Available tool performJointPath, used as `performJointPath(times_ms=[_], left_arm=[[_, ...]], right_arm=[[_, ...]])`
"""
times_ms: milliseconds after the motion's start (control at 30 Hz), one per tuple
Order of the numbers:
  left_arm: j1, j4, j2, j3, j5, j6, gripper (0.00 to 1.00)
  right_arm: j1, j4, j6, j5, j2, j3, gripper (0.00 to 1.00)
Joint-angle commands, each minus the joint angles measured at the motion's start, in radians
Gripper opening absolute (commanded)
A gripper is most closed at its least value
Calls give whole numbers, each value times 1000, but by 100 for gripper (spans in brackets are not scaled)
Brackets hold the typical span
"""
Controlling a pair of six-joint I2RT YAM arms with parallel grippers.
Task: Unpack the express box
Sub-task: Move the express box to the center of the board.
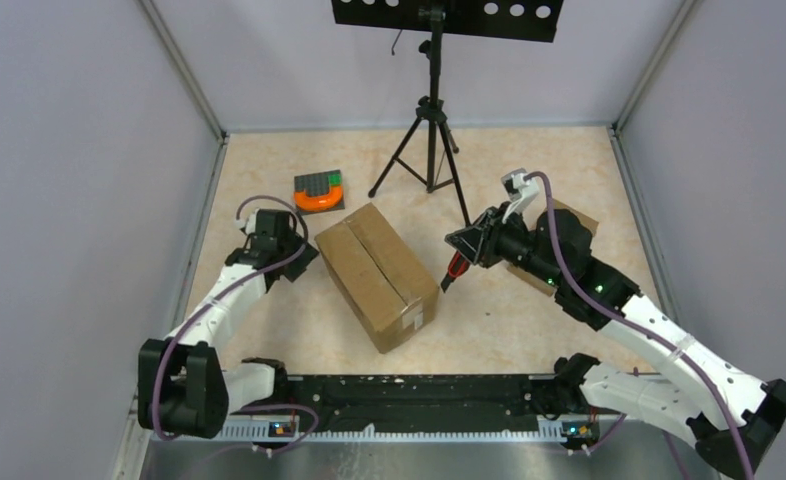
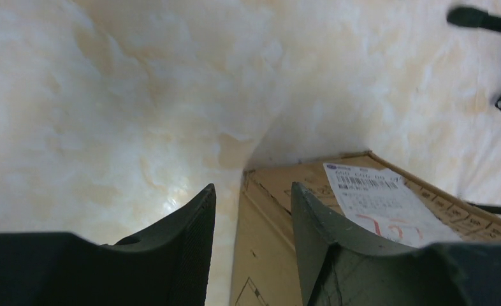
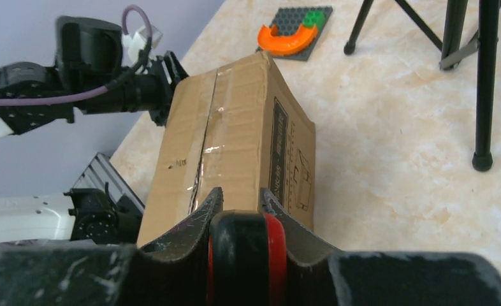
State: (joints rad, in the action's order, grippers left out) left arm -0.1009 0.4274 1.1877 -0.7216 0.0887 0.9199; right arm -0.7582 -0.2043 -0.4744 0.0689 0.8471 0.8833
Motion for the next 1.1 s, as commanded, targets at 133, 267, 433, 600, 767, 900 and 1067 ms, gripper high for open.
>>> performJointPath(times_ms=[133, 267, 433, 600, 767, 900, 1067], left_arm=[[-27, 61, -52, -52, 130, -40, 51], [12, 37, 3, -127, 118, -127, 51], [12, -20, 153, -223, -11, -190, 49], [6, -72, 258, -261, -151, -209, 47], [-6, -87, 296, -266, -173, -222, 47], [-14, -94, 299, -258, -184, -224, 47], [-19, -96, 296, -248, -193, -223, 46]], right_arm=[[-45, -125, -44, -20, 27, -20, 0], [-80, -188, -65, -43, 26, -29, 0], [-111, -141, -130, -10, 32, -78, 0], [-125, -28, -259, -19, 28, -173, 0], [-129, -56, -282, -57, 18, -215, 0], [-130, -98, -277, -66, 6, -226, 0], [-129, -177, -253, -109, -24, -200, 0]])
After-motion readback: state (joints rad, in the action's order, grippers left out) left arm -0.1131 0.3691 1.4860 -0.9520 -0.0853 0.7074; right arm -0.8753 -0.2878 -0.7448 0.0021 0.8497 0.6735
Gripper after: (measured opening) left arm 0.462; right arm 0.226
